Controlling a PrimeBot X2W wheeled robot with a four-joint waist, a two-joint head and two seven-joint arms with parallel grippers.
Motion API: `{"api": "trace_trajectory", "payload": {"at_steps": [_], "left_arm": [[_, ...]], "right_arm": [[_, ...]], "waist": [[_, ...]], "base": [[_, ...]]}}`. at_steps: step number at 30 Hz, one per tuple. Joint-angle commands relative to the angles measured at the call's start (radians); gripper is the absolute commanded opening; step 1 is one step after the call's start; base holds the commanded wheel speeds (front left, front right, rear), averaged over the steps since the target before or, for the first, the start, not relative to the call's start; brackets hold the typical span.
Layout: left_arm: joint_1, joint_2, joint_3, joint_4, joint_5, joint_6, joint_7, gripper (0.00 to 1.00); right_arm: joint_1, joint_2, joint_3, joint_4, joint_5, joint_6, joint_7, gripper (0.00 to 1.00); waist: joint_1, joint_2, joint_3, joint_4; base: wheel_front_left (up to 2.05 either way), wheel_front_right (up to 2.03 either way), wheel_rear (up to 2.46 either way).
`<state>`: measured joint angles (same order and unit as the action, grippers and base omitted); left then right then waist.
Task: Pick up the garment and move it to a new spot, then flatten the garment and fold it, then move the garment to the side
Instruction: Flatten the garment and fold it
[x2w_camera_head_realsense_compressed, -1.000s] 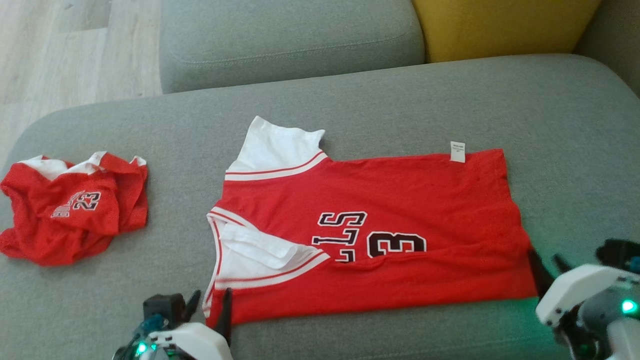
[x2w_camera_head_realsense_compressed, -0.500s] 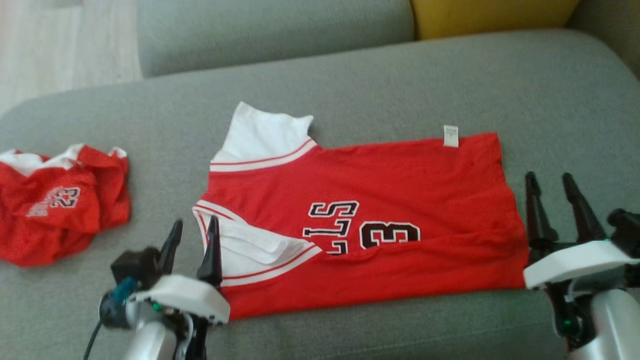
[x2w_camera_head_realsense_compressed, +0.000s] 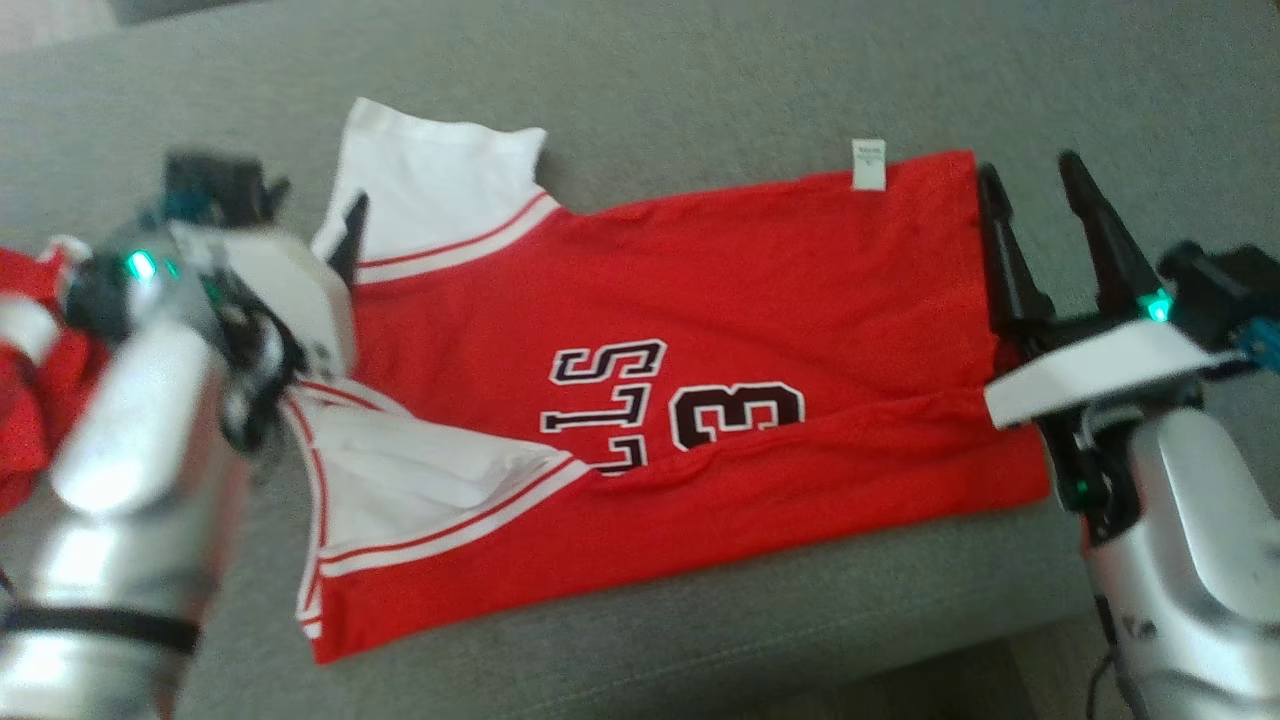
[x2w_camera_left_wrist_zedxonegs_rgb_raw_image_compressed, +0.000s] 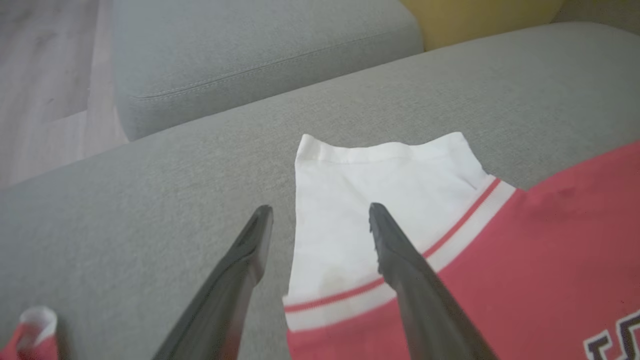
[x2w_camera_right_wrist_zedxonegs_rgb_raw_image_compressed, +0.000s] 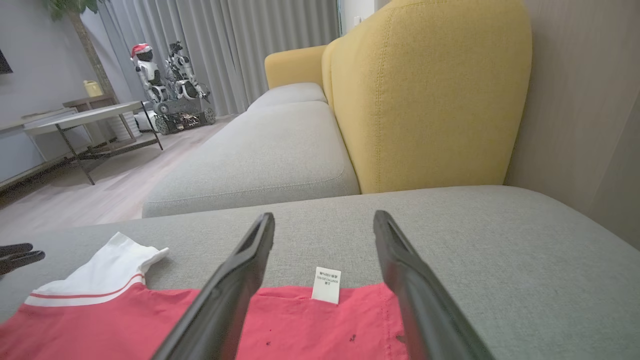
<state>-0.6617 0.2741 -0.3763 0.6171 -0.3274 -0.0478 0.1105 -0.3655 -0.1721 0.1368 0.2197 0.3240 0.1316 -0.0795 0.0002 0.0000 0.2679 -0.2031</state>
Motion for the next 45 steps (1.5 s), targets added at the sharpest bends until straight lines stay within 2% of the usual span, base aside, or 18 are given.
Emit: {"api": "trace_trajectory", "payload": {"at_steps": [1, 6, 13, 21, 25, 26, 27, 28, 31, 37, 45], "left_arm": [[-0.075, 0.048, 0.027, -0.003, 0.002, -0.015, 0.029, 1.00], [-0.250, 0.120, -0.015, 0.117, 0.010, -0.067, 0.132, 1.00], [-0.380, 0.160, -0.108, 0.221, -0.037, -0.082, 0.240, 1.00], [-0.449, 0.204, -0.206, 0.281, -0.087, -0.083, 0.218, 1.00], [-0.465, 0.197, -0.244, 0.310, -0.113, -0.083, 0.207, 1.00], [-0.466, 0.194, -0.257, 0.314, -0.123, -0.083, 0.209, 0.67], [-0.466, 0.191, -0.270, 0.316, -0.136, -0.083, 0.210, 0.14], [-0.467, 0.187, -0.282, 0.316, -0.150, -0.083, 0.212, 0.00], [-0.472, 0.182, -0.303, 0.309, -0.178, -0.083, 0.203, 0.00], [-0.496, 0.165, -0.313, 0.288, -0.221, -0.083, 0.075, 0.00], [-0.461, 0.130, -0.313, 0.216, -0.247, -0.083, -0.071, 0.00]], "right_arm": [[-0.039, -0.016, 0.029, -0.023, -0.007, -0.001, -0.009, 1.00], [-0.117, -0.012, 0.077, 0.006, 0.000, -0.001, -0.019, 1.00], [-0.186, 0.001, 0.118, 0.052, 0.017, -0.001, -0.035, 1.00], [-0.218, -0.001, 0.138, 0.091, 0.029, -0.001, -0.060, 1.00], [-0.224, -0.004, 0.140, 0.105, 0.032, -0.001, -0.066, 1.00], [-0.226, -0.005, 0.140, 0.109, 0.033, -0.001, -0.066, 1.00], [-0.227, -0.006, 0.139, 0.113, 0.033, -0.001, -0.066, 1.00], [-0.229, -0.008, 0.136, 0.117, 0.035, -0.001, -0.065, 1.00], [-0.235, -0.012, 0.128, 0.125, 0.037, -0.001, -0.062, 1.00], [-0.274, -0.043, 0.106, 0.157, 0.069, -0.001, -0.024, 1.00], [-0.346, -0.143, 0.144, 0.267, 0.172, -0.001, 0.156, 1.00]], "waist": [[-0.0002, 0.0000, 0.054, -0.052], [-0.0002, 0.0000, 0.099, -0.096], [-0.0002, 0.0000, 0.147, -0.132], [-0.0002, 0.0000, 0.171, -0.149], [-0.0002, 0.0000, 0.175, -0.148], [-0.0002, 0.0000, 0.175, -0.147], [-0.0002, 0.0000, 0.175, -0.145], [-0.0002, 0.0000, 0.174, -0.141], [-0.0002, 0.0000, 0.174, -0.129], [-0.0002, 0.0000, 0.163, -0.070], [-0.0002, 0.0000, 0.144, 0.036]], "base": [[0.00, 0.00, 0.00], [0.00, 0.00, 0.00], [0.00, 0.00, 0.00], [0.00, 0.00, 0.00], [0.00, 0.00, 0.00], [0.00, 0.00, 0.00], [0.00, 0.00, 0.00], [0.00, 0.00, 0.00], [0.00, 0.00, 0.00], [0.00, 0.00, 0.00], [0.00, 0.00, 0.00]]}}
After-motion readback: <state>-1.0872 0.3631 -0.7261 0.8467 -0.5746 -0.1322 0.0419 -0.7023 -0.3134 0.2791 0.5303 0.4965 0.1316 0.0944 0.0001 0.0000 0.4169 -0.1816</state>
